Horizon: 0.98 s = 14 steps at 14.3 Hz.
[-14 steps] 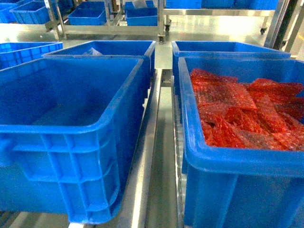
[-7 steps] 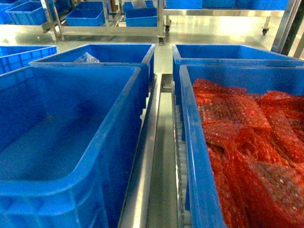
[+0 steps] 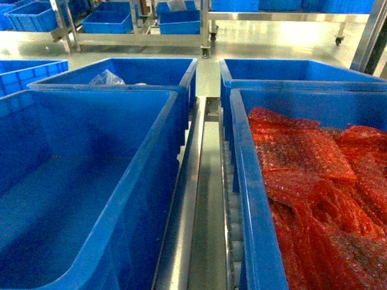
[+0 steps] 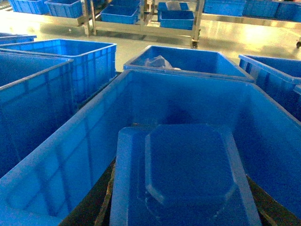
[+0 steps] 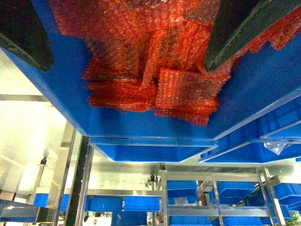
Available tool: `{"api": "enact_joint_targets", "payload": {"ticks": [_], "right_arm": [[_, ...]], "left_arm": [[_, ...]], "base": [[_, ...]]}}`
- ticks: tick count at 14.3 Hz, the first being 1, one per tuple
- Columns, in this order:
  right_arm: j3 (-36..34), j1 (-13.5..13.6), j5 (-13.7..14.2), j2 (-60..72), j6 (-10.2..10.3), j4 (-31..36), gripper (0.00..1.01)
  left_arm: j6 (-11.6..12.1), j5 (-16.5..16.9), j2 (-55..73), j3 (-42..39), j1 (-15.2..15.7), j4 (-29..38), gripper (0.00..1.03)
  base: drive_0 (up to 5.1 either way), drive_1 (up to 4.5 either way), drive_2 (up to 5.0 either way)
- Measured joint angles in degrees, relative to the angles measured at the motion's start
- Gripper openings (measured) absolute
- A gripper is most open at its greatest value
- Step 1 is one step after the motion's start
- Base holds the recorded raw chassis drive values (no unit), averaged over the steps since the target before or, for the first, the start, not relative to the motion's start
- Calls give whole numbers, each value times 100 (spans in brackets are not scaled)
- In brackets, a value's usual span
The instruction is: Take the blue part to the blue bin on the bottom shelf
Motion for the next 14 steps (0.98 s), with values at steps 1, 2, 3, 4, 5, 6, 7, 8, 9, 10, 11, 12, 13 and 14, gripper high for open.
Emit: {"api": "enact_joint_targets", "payload": {"ticks": [1,2,3,4,5,6,7,8,9,10,11,12,13,14], "right_arm": [[0,0,0,0,0,0,98],[0,0,0,0,0,0,98],[0,0,0,0,0,0,98],[0,0,0,0,0,0,98],[0,0,0,0,0,0,98],[0,0,0,0,0,0,98],[0,0,0,0,0,0,98],[0,0,0,0,0,0,98],[0,0,0,0,0,0,98],[0,0,0,0,0,0,98],[0,0,0,0,0,0,98],[0,0,0,0,0,0,98],[0,0,0,0,0,0,98],[0,0,0,0,0,0,98]], "left_arm": [[2,0,0,0,0,0,43],[2,0,0,0,0,0,43],[2,0,0,0,0,0,43],[2,0,0,0,0,0,43],[2,0,0,0,0,0,43],[0,0,0,0,0,0,43],[2,0,0,0,0,0,43],[2,0,0,0,0,0,43],[2,0,0,0,0,0,43],[2,0,0,0,0,0,43],[2,0,0,0,0,0,43],[2,0,0,0,0,0,43],[2,0,0,0,0,0,43],[2,0,0,0,0,0,43]], "base": [[0,0,0],[0,0,0],[0,0,0],[0,0,0],[0,0,0],[0,0,0],[0,0,0],[0,0,0],[0,0,0],[0,0,0],[0,0,0],[0,0,0],[0,0,0],[0,0,0]]}}
